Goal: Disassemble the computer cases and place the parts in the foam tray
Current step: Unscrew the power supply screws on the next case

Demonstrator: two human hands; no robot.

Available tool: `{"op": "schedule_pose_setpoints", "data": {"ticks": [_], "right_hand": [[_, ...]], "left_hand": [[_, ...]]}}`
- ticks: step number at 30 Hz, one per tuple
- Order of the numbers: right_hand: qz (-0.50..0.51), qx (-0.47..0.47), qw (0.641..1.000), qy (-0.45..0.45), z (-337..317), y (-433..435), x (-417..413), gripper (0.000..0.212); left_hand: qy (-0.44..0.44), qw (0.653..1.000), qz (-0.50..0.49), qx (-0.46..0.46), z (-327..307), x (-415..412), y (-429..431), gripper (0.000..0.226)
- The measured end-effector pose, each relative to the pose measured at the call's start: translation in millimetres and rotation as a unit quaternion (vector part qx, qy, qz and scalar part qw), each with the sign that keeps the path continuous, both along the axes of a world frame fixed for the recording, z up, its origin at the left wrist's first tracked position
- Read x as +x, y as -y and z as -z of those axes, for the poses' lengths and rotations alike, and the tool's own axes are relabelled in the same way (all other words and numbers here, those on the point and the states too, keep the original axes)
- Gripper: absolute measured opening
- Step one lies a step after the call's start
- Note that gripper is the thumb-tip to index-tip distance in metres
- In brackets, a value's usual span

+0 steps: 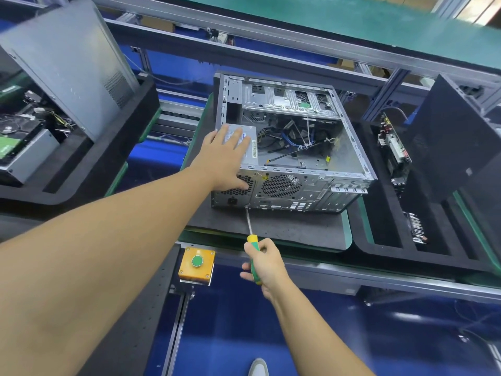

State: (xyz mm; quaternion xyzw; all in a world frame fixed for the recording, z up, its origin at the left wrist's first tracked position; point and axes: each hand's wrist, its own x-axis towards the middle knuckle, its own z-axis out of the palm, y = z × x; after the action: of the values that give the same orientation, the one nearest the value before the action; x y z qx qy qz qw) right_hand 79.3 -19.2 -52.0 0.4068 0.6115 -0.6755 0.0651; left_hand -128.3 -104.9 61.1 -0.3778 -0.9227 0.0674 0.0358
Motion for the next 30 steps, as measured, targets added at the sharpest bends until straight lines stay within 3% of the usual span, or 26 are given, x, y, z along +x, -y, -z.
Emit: {"op": "schedule_pose_setpoints", "data": {"ticks": [7, 12, 14, 20, 25, 30], "right_hand": [[-0.009, -0.182, 0.983, 0.033, -8, -3, -5, 0.04], [-0.007, -0.087, 0.996, -0.003, -2, 1, -2, 0.016], [-0.009, -0.064, 0.998, 0.007, -2, 3, -2, 0.02], [-0.002, -0.192, 0.981, 0.021, -9, -1, -5, 0.041], [0.001, -0.092, 0.996, 0.003, -1, -1, -4, 0.016], [0.0, -0.135, 0.991, 0.027, -7, -2, -9, 0.027]], "left_hand": [[0.0, 1.0, 0.004, 0.008, 1, -1, 0, 0.117], [0.001, 1.0, 0.005, 0.01, 2, -1, 1, 0.117], [0.001, 1.0, 0.005, 0.01, 1, -1, 1, 0.117], [0.001, 1.0, 0.004, 0.01, 0, 0, 1, 0.116], [-0.003, 1.0, 0.018, -0.002, -2, 0, 1, 0.11], [-0.007, 0.999, 0.034, -0.024, -5, 0, 1, 0.11]]}}
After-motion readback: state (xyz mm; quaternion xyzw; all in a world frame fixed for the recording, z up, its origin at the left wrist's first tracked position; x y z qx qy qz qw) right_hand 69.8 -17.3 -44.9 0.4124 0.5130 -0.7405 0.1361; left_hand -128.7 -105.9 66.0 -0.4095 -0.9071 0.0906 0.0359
